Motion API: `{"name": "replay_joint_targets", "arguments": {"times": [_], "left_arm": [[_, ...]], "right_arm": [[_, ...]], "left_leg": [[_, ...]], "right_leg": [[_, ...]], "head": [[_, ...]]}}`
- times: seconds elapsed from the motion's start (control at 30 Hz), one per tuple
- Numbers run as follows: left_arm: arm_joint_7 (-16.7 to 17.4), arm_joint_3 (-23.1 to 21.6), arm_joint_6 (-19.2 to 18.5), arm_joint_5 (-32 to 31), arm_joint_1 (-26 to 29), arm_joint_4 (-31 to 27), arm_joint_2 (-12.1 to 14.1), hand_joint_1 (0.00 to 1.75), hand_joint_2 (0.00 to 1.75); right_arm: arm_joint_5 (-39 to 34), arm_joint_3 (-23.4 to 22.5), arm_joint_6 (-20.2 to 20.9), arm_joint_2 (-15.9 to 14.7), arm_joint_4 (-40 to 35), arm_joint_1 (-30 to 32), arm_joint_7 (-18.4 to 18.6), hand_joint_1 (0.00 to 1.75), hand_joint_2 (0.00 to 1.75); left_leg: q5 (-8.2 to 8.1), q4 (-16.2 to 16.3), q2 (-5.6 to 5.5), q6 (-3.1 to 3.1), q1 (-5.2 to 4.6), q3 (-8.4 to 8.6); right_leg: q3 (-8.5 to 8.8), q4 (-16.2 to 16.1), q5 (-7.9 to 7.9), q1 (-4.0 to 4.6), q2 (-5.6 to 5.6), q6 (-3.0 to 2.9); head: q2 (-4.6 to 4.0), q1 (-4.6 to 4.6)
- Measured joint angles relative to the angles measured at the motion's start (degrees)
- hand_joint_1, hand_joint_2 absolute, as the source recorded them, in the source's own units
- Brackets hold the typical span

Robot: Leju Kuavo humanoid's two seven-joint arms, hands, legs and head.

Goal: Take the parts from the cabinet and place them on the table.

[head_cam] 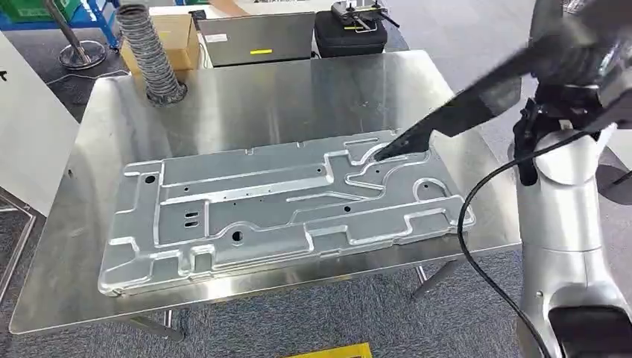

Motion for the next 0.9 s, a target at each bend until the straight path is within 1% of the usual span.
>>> {"name": "replay_joint_targets", "arguments": {"times": [0.03,0.13,0.17,0.2,0.23,0.27,0.3,0.33,0.37,0.4,0.43,0.47,0.5,0.53,0.57,0.6,0.63,0.67,0.7,0.73,0.77,0.8,0.83,0.87,0.9], "left_arm": [[-0.5,0.1,0.0,0.0,-0.1,0.0,0.0,0.00,1.75],[-2.0,0.1,0.1,-0.6,-0.1,0.0,0.0,0.00,1.75],[-2.3,0.1,0.3,-0.8,-0.2,0.0,0.0,0.00,1.75],[-3.0,0.1,0.6,-1.1,-0.2,0.0,0.1,0.00,1.75],[-4.1,0.1,1.1,-1.5,-0.3,0.0,0.0,0.00,1.75],[-5.5,0.1,1.6,-1.8,-0.2,0.0,0.0,0.00,1.75],[-6.5,0.0,1.7,-1.9,-0.2,0.0,0.0,0.00,1.75],[-6.7,0.0,1.6,-1.9,-0.2,0.0,-0.1,0.00,1.75],[-7.2,0.0,1.0,-2.0,0.0,0.0,-0.1,0.00,1.75],[-7.6,0.0,0.5,-2.0,0.0,0.0,-0.1,0.00,1.75],[-8.1,0.0,0.0,-2.0,0.0,0.0,-0.1,0.00,1.75],[-8.5,0.0,-0.5,-2.0,0.0,0.0,0.0,0.00,1.75],[-8.9,0.0,-0.9,-1.9,0.0,0.0,0.0,0.00,1.75],[-9.2,0.0,-1.2,-1.9,0.0,0.0,0.0,0.00,1.75],[-9.6,0.0,-1.6,-1.9,-0.1,0.0,-0.1,0.00,1.75],[-9.7,0.0,-1.7,-1.9,0.0,0.0,-0.1,0.00,1.75],[-9.9,0.0,-1.8,-1.9,0.0,0.0,0.0,0.00,1.75],[-10.0,0.1,-1.8,-1.9,0.0,0.0,-0.1,0.00,1.75],[-10.0,0.0,-2.0,-2.0,0.0,0.0,-0.1,0.00,1.75],[-10.1,0.0,-2.0,-2.1,-0.1,0.0,-0.1,0.00,1.75],[-10.2,0.1,-2.1,-2.1,0.0,0.0,-0.1,0.00,1.75],[-10.2,0.1,-2.1,-2.1,-0.1,0.0,-0.1,0.00,1.75],[-10.2,0.1,-2.1,-2.1,-0.1,0.0,-0.1,0.00,1.75],[-10.3,0.1,-2.1,-2.1,0.0,0.0,-0.1,0.00,1.75],[-10.3,0.1,-2.2,-2.2,0.0,0.0,-0.1,0.00,1.75]], "right_arm": [[2.2,0.7,-0.8,0.0,2.1,-1.6,0.3,1.75,1.75],[10.9,3.1,-3.7,0.0,10.8,-5.8,2.0,1.75,1.75],[13.5,3.8,-4.0,0.0,13.9,-7.2,2.3,1.75,1.75],[15.8,4.6,-4.2,0.0,17.0,-8.5,2.5,1.75,1.75],[18.0,5.5,-4.5,0.0,20.4,-10.0,2.5,1.75,1.75],[19.9,6.5,-4.6,0.1,23.8,-11.4,2.6,1.75,1.75],[21.8,7.7,-4.8,0.1,27.5,-12.5,2.5,1.75,1.75],[23.2,8.6,-5.0,0.2,30.6,-13.3,2.4,1.75,1.75],[24.9,9.7,-5.0,0.7,34.0,-14.1,2.3,1.75,1.75],[26.4,10.7,-5.1,1.2,36.8,-14.7,2.3,1.75,1.75],[28.0,11.7,-5.3,1.7,39.3,-15.5,2.4,1.75,1.75],[29.7,12.7,-5.5,2.3,41.6,-16.5,2.7,1.75,1.75],[31.5,14.0,-5.6,3.0,44.2,-17.5,2.8,1.75,1.75],[32.9,15.1,-5.5,3.7,46.3,-18.5,3.1,1.75,1.75],[33.8,16.2,-5.5,4.2,48.1,-19.4,3.3,1.75,1.75],[34.3,17.2,-5.5,4.7,49.5,-19.9,3.4,1.75,1.75],[34.8,18.0,-5.5,5.2,50.8,-20.3,3.6,1.75,1.75],[35.9,18.8,-5.3,5.8,52.0,-20.9,3.6,1.75,1.75],[36.8,19.7,-4.8,6.1,53.0,-21.3,3.7,1.75,1.75],[37.4,20.5,-4.6,6.4,53.8,-21.8,3.7,1.75,1.75],[37.6,21.3,-4.5,6.8,54.8,-22.4,3.7,1.75,1.75],[37.7,21.9,-4.5,7.2,55.5,-22.6,3.8,1.75,1.75],[37.8,22.3,-4.5,7.4,56.1,-22.6,3.8,1.75,1.75],[38.0,22.7,-4.4,7.6,56.8,-22.6,3.8,1.75,1.75],[38.0,23.0,-4.4,7.7,57.3,-22.6,3.8,1.75,1.75]], "left_leg": [[-0.16,0.1,0.01,-0.26,-0.30,-0.08],[-0.13,-0.3,0.03,-1.07,-0.06,0.03],[-0.12,-0.4,0.03,-1.46,-0.19,0.21],[-0.68,0.3,-0.01,-1.64,-0.09,-0.10],[-2.20,2.4,-0.06,-1.81,-0.19,-1.06],[-4.38,6.5,-0.09,-1.89,-0.08,-3.01],[-6.59,11.7,-0.08,-2.02,0.04,-5.59],[-7.92,15.8,-0.06,-2.16,0.06,-7.76],[-7.97,18.0,-0.05,-2.26,0.08,-9.07],[-6.69,17.2,-0.05,-2.31,0.10,-8.98],[-4.30,13.9,-0.05,-2.30,0.13,-7.60],[-1.42,8.7,-0.03,-2.21,0.16,-5.28],[1.12,3.4,0.01,-2.07,0.20,-2.89],[0.73,1.4,-0.05,-1.82,0.13,-1.82],[0.59,0.7,-0.10,-1.51,0.13,-1.75],[0.61,0.8,-0.09,-1.35,0.07,-1.89],[0.55,0.9,-0.15,-1.06,-0.15,-1.88],[0.71,0.7,-0.19,-0.65,-0.11,-1.80],[0.89,0.3,-0.14,-0.28,0.25,-1.51],[0.87,0.2,-0.18,-0.09,0.27,-1.41],[0.83,0.2,-0.17,0.14,0.27,-1.40],[0.81,0.2,-0.18,0.18,0.26,-1.39],[0.73,0.2,-0.19,0.28,0.26,-1.35],[0.66,0.2,-0.20,0.32,0.26,-1.29],[0.61,0.2,-0.27,0.30,0.25,-1.15]], "right_leg": [[0.80,-1.6,-0.58,0.46,0.03,-0.26],[0.65,-1.9,-0.59,0.80,0.07,-0.90],[0.86,-2.5,-0.31,0.60,0.07,-1.36],[1.33,-3.1,-0.01,0.16,-0.16,-1.64],[1.47,-3.3,0.02,0.14,-0.19,-2.00],[1.47,-3.3,-0.01,0.22,-0.29,-2.18],[1.50,-3.2,-0.07,0.34,-0.33,-2.26],[1.49,-3.2,-0.10,0.40,-0.34,-2.30],[1.50,-3.2,-0.17,0.42,-0.31,-2.34],[1.55,-3.1,-0.28,0.41,-0.22,-2.35],[1.59,-2.9,-0.44,0.36,-0.09,-2.25],[1.70,-2.6,-0.69,0.33,0.04,-2.04],[1.71,-2.3,-1.06,0.32,0.10,-1.83],[1.49,-1.9,-1.36,0.59,0.24,-1.51],[1.10,-1.4,-1.43,0.77,0.48,-1.31],[1.04,-1.6,-1.34,0.73,0.44,-1.11],[1.12,-1.8,-1.32,0.63,0.39,-0.83],[1.18,-1.7,-1.39,0.61,0.35,-0.52],[1.09,-1.3,-2.00,0.44,0.25,-0.13],[0.44,0.5,-3.15,0.37,0.09,0.15],[-1.42,4.4,-5.22,0.30,0.04,0.40],[-3.71,9.0,-7.25,0.22,0.03,0.63],[-6.16,13.8,-8.92,0.21,0.03,0.79],[-7.88,16.8,-9.44,0.15,0.03,0.86],[-8.13,16.6,-8.47,0.06,0.02,0.82]], "head": [[0.00,-0.04],[0.00,-0.02],[0.00,-0.02],[0.00,-0.13],[0.00,-0.09],[0.00,-0.22],[0.00,-0.17],[0.00,-0.15],[0.00,-0.20],[0.00,-0.17],[0.00,-0.22],[0.00,-0.20],[0.00,-0.20],[0.00,-0.20],[0.00,-0.13],[0.00,-0.11],[0.02,-0.28],[0.00,-0.17],[0.00,-0.26],[0.00,0.07],[0.00,0.20],[0.00,0.11],[0.00,0.22],[0.00,0.20],[0.00,0.20]]}}
